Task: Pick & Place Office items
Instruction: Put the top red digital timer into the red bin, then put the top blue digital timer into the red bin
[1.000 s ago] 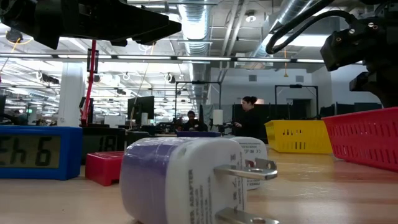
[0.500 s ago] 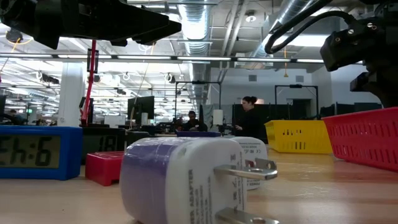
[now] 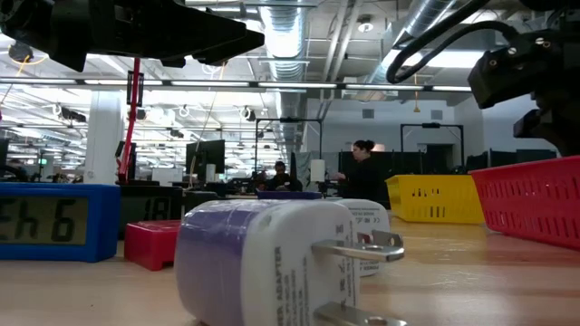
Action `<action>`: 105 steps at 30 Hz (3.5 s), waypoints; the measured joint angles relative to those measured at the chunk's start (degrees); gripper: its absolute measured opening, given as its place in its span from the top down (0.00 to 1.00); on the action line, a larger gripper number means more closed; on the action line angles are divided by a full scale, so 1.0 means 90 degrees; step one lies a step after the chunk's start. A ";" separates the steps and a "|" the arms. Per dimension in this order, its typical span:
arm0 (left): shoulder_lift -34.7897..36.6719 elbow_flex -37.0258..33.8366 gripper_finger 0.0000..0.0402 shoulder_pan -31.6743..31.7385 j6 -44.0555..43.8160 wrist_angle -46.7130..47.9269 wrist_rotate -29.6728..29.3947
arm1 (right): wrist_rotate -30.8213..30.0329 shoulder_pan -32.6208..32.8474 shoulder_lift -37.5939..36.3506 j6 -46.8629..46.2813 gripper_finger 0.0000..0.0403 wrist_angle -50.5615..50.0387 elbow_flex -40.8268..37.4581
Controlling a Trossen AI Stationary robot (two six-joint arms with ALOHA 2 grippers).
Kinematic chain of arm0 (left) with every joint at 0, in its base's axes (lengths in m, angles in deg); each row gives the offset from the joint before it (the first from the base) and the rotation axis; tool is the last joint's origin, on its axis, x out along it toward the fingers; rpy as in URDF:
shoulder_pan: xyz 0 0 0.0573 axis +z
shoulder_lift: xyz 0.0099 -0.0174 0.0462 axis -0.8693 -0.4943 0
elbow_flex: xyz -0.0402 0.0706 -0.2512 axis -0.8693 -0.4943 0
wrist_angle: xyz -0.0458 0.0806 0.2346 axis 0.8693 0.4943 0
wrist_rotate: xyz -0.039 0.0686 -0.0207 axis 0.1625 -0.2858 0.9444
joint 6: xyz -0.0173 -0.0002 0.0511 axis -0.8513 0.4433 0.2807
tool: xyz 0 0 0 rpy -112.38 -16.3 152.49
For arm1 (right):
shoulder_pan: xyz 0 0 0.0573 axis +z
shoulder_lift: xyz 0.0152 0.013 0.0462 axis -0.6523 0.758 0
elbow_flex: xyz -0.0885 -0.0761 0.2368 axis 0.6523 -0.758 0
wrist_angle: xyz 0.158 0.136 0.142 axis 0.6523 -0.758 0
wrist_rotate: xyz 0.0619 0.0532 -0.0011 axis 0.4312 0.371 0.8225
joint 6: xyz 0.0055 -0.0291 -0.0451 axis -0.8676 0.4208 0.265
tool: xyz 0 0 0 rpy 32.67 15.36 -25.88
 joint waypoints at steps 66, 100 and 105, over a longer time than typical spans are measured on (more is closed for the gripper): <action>-0.0003 0.0000 0.25 -0.0036 -0.1321 0.1387 0.0175 | -0.2550 -0.1219 0.1097 0.1235 0.58 0.2059 0.1343; -0.2685 0.0780 0.21 0.0061 -0.0989 0.0689 -0.1506 | -0.2282 -0.1530 0.2009 0.1224 0.59 0.2920 0.1354; -0.2594 0.0759 0.21 0.0073 -0.1036 0.0978 -0.1718 | -0.2253 -0.1530 0.2233 0.1197 0.58 0.3081 0.1358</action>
